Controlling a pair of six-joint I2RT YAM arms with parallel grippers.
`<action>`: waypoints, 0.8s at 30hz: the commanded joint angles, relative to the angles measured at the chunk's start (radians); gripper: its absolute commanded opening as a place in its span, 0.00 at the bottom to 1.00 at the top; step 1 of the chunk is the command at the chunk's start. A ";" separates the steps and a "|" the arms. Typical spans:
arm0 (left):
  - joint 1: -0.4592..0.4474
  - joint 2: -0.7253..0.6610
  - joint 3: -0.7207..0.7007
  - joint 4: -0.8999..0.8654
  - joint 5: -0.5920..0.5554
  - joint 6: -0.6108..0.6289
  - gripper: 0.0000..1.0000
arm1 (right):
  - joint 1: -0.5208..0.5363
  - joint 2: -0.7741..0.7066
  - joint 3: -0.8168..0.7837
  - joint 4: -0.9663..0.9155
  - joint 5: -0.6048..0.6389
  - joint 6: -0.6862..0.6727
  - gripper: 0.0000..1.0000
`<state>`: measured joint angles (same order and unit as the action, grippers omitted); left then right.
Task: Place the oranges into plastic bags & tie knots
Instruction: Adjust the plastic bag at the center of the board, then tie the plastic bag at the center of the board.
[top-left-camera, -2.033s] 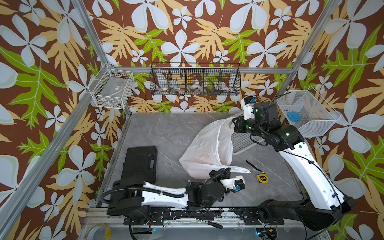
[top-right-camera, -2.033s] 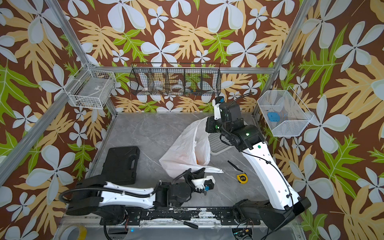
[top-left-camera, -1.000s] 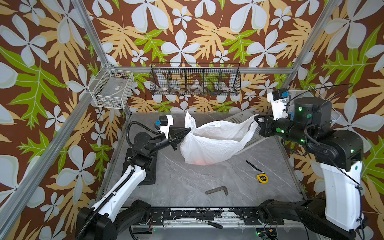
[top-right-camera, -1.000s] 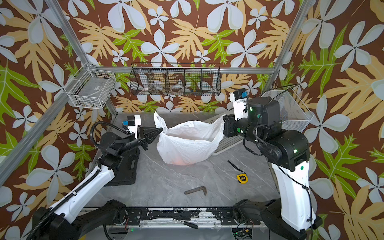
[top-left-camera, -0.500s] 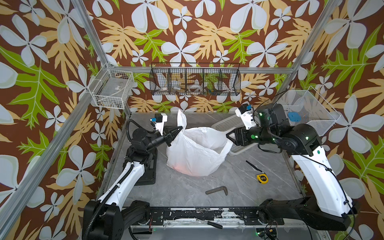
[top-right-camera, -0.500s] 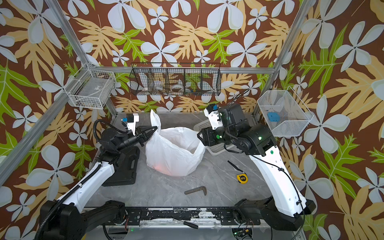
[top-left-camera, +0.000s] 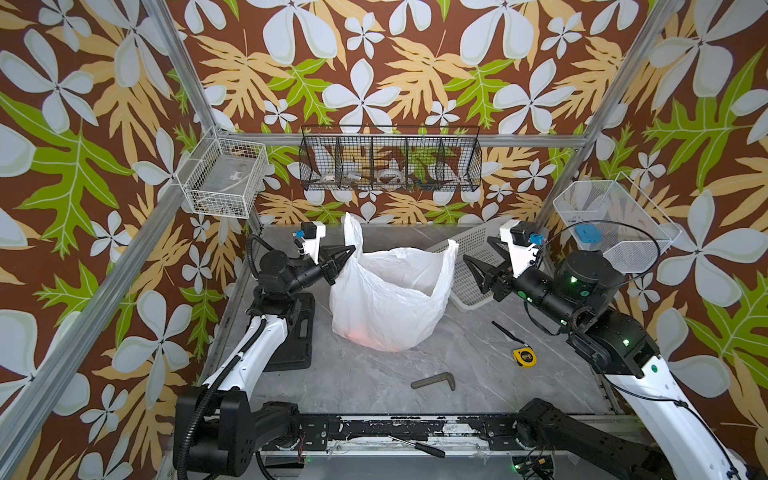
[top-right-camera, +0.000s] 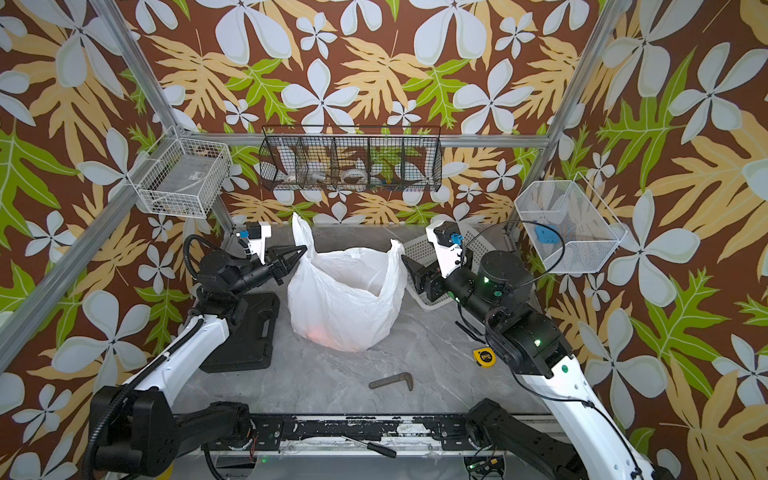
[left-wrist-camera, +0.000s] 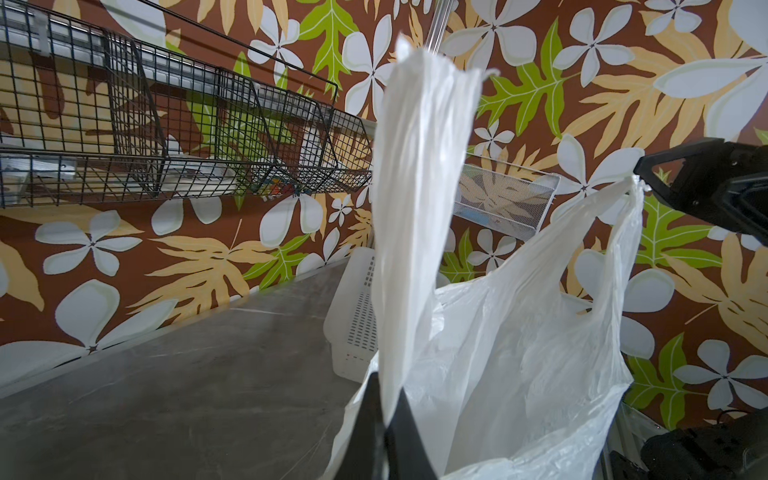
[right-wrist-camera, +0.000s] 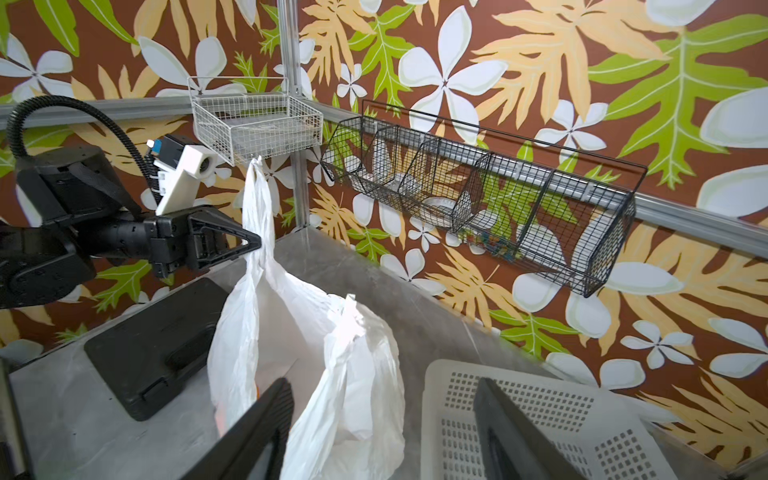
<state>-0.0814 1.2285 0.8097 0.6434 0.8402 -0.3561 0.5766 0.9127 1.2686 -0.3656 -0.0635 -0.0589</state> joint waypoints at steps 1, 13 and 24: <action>0.003 0.003 0.011 0.024 0.018 0.012 0.00 | 0.000 -0.002 -0.063 0.164 0.066 -0.124 0.75; 0.007 0.005 0.016 0.009 0.038 0.022 0.00 | -0.294 0.073 -0.103 0.286 -0.859 -0.115 1.00; 0.007 0.002 0.026 -0.029 0.048 0.042 0.00 | -0.367 0.188 -0.205 0.424 -1.062 -0.165 1.00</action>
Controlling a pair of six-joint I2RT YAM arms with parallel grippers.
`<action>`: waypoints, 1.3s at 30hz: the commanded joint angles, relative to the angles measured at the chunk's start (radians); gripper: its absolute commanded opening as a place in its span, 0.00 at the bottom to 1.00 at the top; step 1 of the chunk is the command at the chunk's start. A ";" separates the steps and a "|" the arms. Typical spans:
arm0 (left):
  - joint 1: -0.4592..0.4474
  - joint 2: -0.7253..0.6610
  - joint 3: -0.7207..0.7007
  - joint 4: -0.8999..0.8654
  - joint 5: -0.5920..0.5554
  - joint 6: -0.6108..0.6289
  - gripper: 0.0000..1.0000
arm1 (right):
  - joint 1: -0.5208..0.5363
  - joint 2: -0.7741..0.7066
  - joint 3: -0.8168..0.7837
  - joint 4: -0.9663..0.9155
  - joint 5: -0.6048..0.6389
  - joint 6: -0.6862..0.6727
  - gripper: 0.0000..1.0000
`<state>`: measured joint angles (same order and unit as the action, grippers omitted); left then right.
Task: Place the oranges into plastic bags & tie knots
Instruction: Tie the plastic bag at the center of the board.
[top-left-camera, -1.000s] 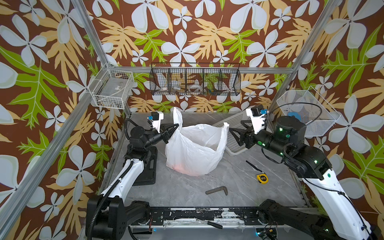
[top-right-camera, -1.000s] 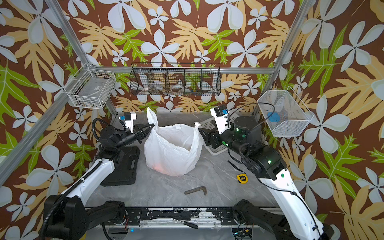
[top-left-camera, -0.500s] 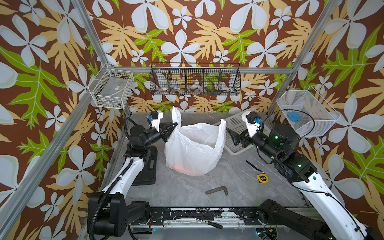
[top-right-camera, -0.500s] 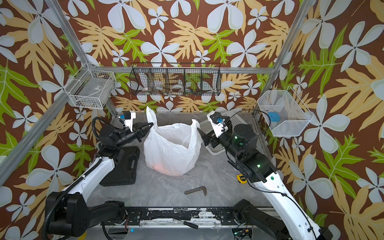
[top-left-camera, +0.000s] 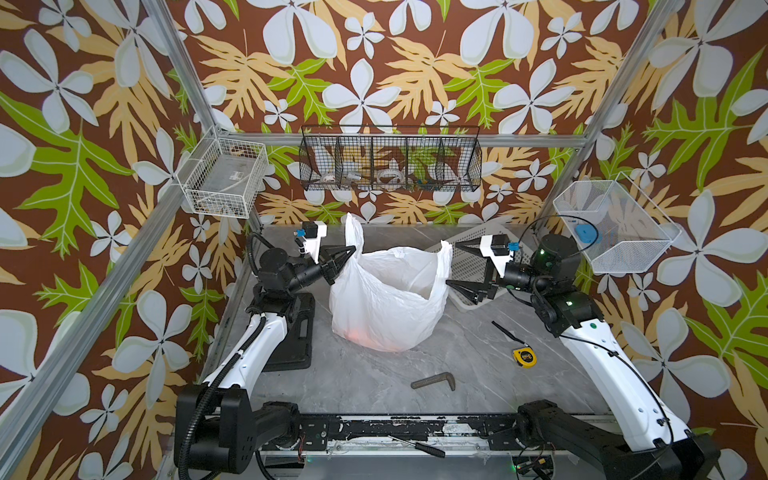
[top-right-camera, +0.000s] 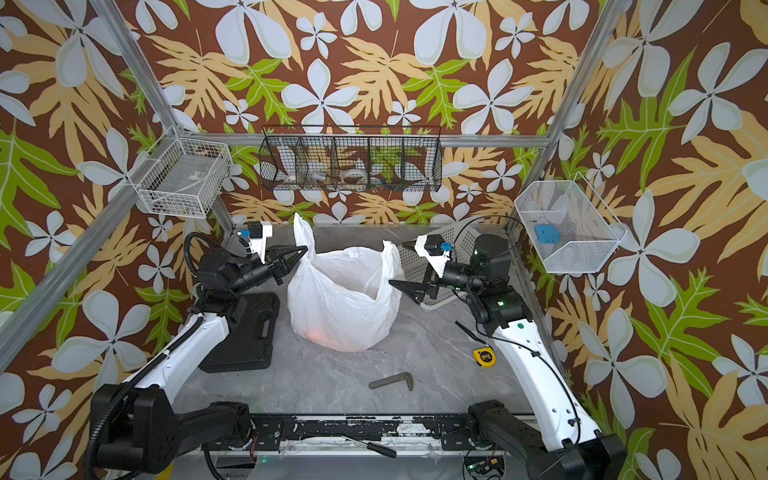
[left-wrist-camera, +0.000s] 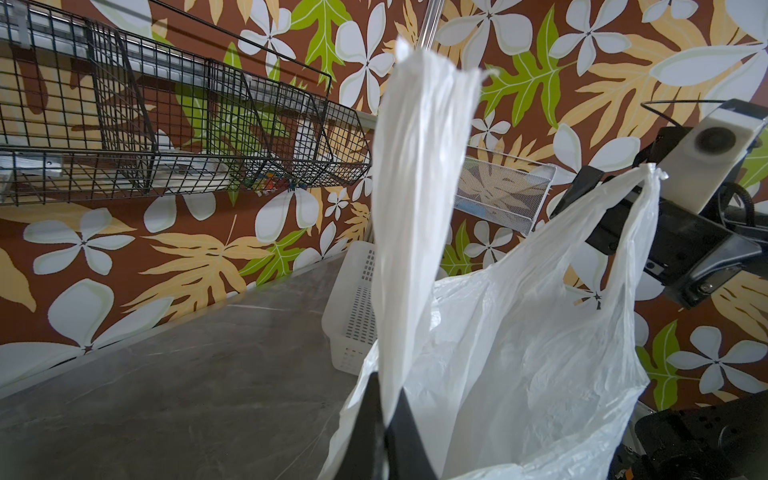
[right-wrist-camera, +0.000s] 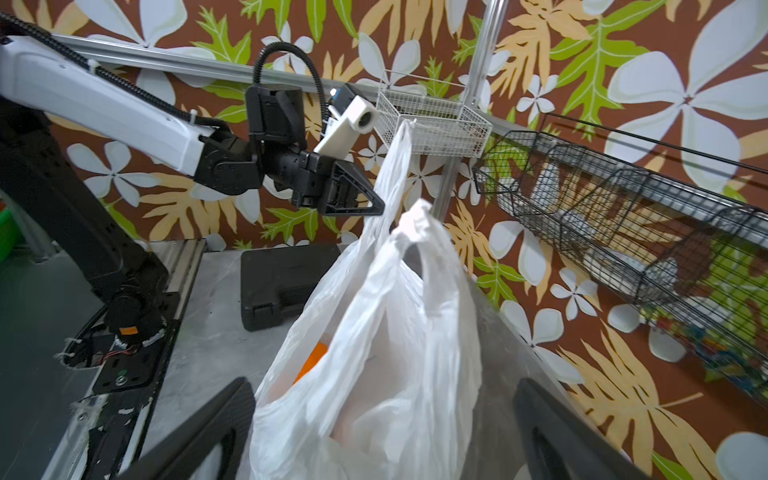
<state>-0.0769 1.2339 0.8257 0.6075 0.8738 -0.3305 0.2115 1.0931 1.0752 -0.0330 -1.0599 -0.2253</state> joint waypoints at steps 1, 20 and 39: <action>0.002 -0.001 0.010 0.006 0.017 0.016 0.00 | -0.001 0.012 -0.012 0.099 -0.076 0.008 1.00; 0.003 0.000 0.026 -0.019 0.013 0.030 0.00 | 0.110 0.073 -0.204 0.499 0.045 0.200 0.99; 0.002 -0.013 0.038 -0.068 0.013 0.057 0.00 | 0.091 0.016 -0.227 0.357 0.143 0.135 0.99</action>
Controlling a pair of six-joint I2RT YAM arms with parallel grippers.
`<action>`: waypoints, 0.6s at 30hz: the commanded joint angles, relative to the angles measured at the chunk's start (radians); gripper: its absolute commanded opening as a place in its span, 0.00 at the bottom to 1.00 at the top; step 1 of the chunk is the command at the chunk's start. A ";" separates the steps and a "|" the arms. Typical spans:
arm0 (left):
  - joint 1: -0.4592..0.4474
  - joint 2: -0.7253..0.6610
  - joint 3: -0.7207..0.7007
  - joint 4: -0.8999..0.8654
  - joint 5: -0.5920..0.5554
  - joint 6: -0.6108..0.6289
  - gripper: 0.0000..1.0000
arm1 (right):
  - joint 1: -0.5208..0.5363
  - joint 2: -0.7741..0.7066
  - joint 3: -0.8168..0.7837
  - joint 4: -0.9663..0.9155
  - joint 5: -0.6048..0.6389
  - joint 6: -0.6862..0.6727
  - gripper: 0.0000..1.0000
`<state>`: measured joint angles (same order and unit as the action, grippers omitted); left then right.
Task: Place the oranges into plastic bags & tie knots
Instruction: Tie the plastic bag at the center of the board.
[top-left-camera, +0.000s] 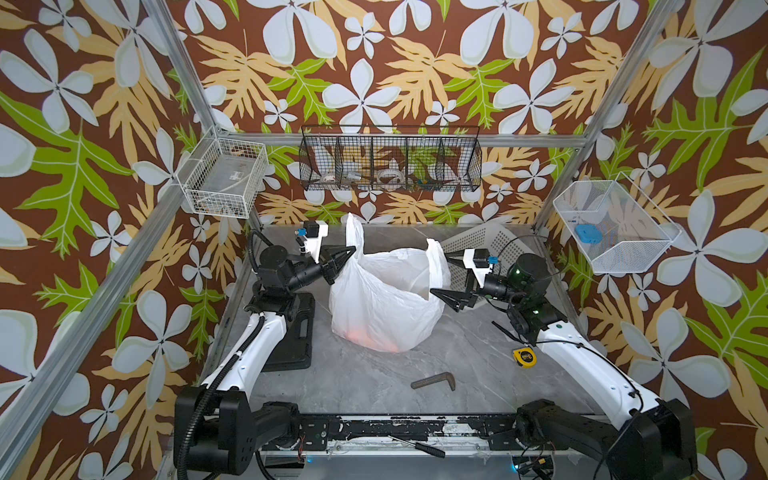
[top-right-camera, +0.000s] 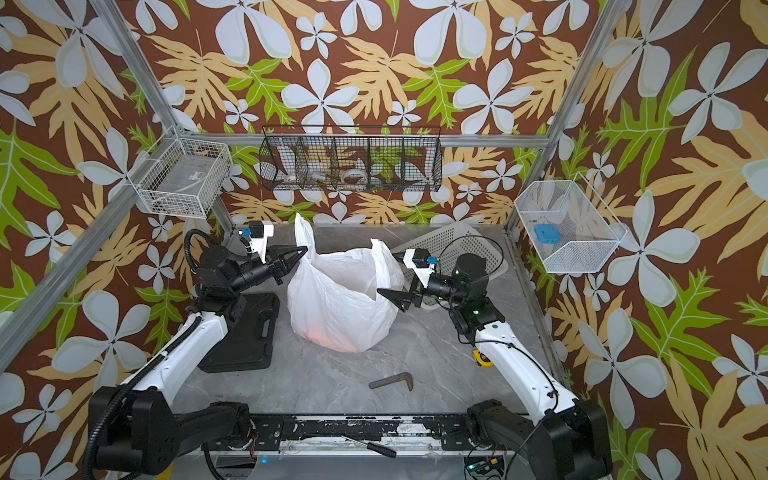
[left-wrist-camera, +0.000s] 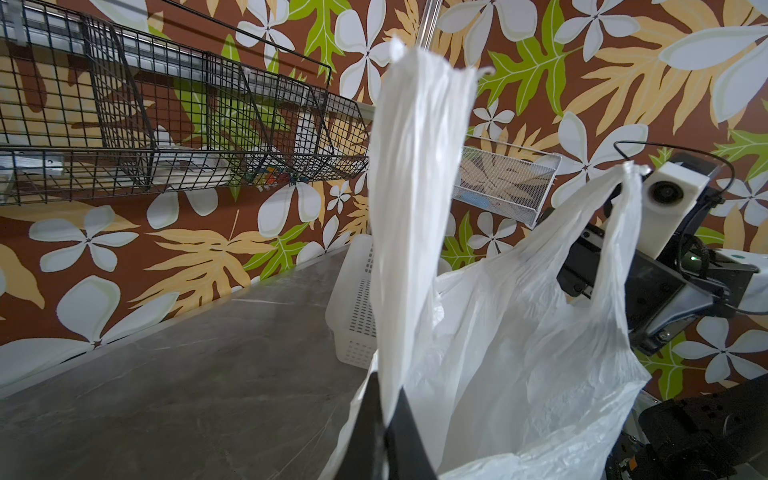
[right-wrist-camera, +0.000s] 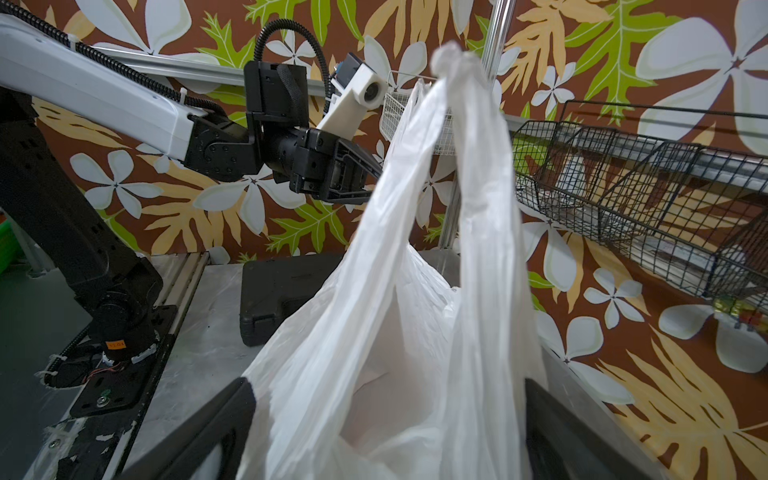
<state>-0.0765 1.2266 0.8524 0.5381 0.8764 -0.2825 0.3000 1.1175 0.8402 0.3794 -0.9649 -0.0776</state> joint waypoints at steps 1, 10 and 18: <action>0.001 -0.007 0.013 -0.002 0.008 0.011 0.00 | 0.005 -0.004 0.009 -0.069 0.051 -0.011 0.99; 0.002 -0.010 0.016 -0.012 0.007 0.013 0.00 | 0.024 -0.004 -0.061 -0.011 0.072 0.052 1.00; 0.002 -0.013 0.017 0.009 0.013 -0.007 0.00 | 0.024 -0.015 -0.051 -0.034 0.023 0.060 0.63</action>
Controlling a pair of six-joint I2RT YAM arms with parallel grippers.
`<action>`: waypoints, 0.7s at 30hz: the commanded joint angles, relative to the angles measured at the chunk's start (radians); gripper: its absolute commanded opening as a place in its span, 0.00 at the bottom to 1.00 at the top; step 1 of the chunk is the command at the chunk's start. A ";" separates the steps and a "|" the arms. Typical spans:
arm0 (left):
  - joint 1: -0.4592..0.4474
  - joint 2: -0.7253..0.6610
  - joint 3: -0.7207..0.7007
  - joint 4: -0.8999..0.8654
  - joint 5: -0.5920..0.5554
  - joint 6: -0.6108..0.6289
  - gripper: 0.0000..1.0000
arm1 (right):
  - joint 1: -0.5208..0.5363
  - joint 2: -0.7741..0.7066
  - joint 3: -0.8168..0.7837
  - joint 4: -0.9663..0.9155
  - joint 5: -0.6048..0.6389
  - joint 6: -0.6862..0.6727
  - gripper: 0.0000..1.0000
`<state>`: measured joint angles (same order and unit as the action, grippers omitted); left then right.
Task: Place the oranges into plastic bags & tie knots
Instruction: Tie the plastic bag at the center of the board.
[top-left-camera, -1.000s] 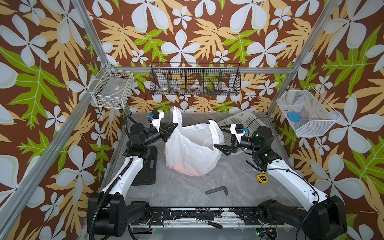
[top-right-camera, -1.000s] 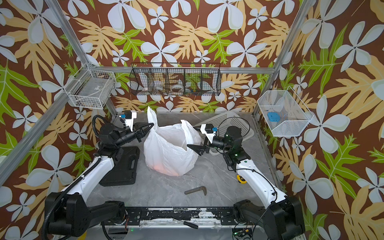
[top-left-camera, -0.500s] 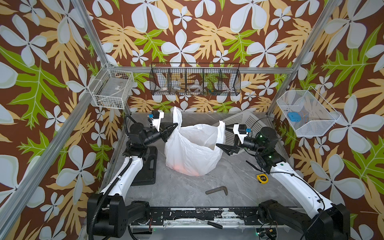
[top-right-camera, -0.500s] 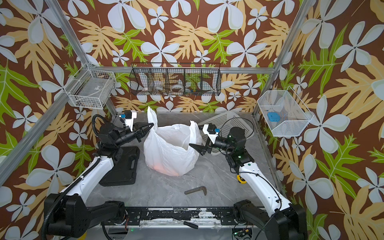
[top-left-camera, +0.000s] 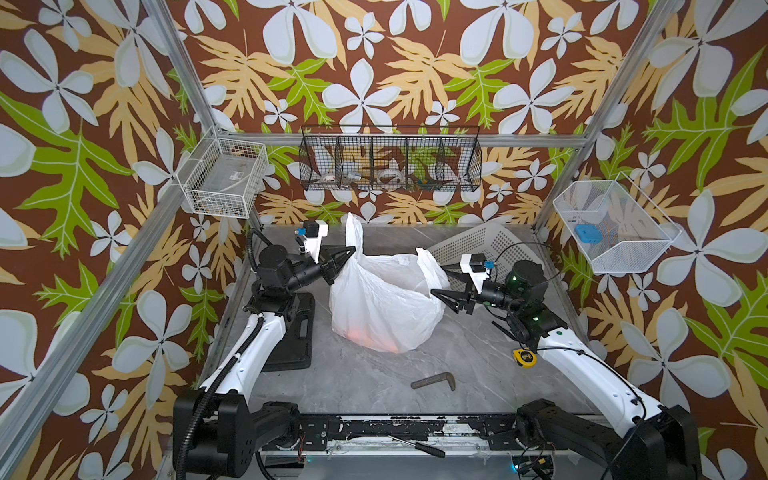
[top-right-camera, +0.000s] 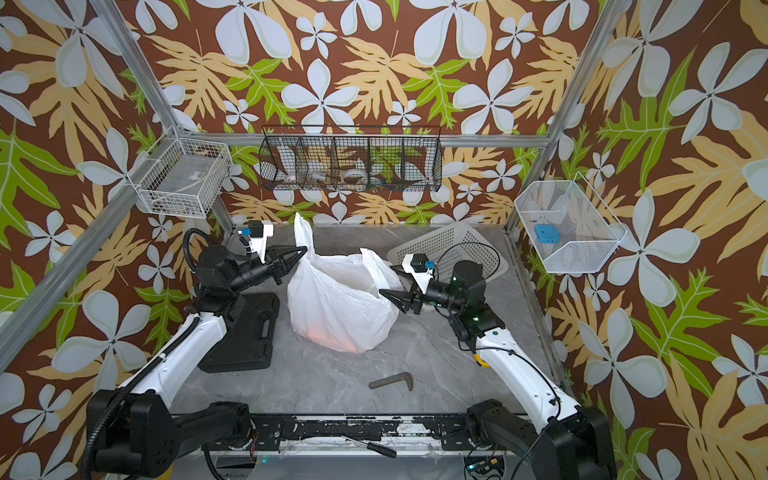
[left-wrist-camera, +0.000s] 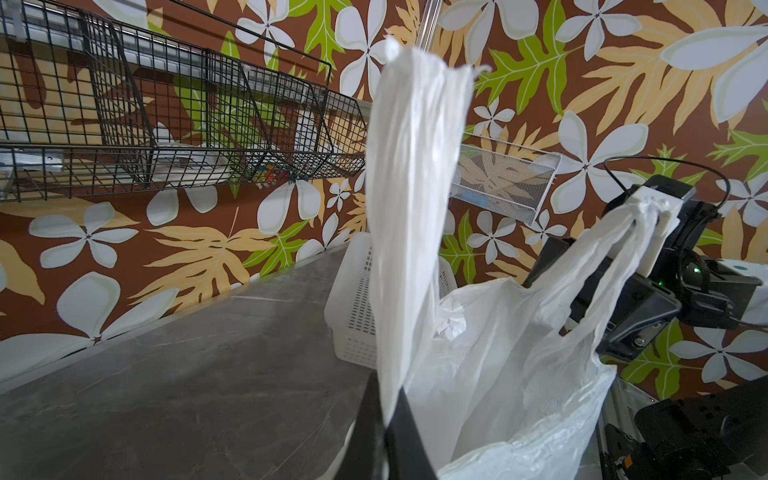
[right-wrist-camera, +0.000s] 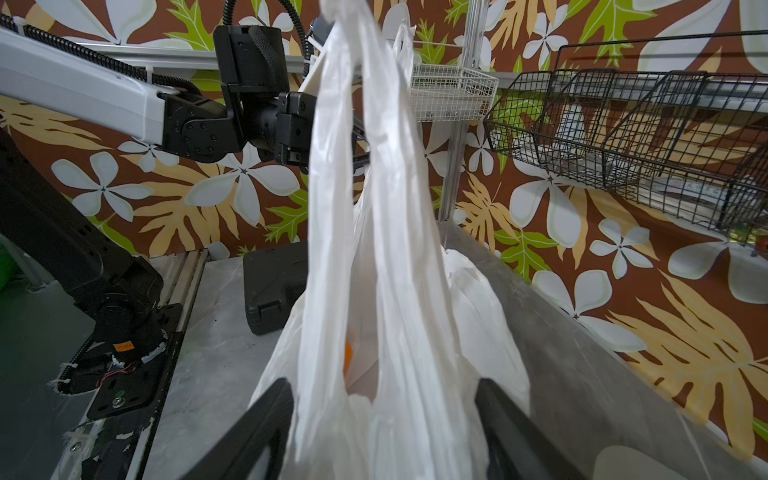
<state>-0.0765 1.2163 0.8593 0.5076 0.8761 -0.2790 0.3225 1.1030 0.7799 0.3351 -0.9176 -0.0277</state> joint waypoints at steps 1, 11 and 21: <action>0.001 -0.003 0.009 0.044 0.016 -0.015 0.00 | 0.002 0.000 0.015 0.003 -0.026 0.010 0.58; 0.001 -0.023 0.007 0.090 0.066 -0.085 0.00 | 0.003 -0.020 0.061 -0.048 0.025 0.028 0.00; -0.110 -0.193 0.121 -0.417 0.178 0.317 0.00 | 0.015 -0.030 0.476 -0.739 0.139 -0.055 0.00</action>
<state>-0.1482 1.0500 0.9310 0.3843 1.0367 -0.2306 0.3283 1.0508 1.1740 -0.1047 -0.8268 -0.0441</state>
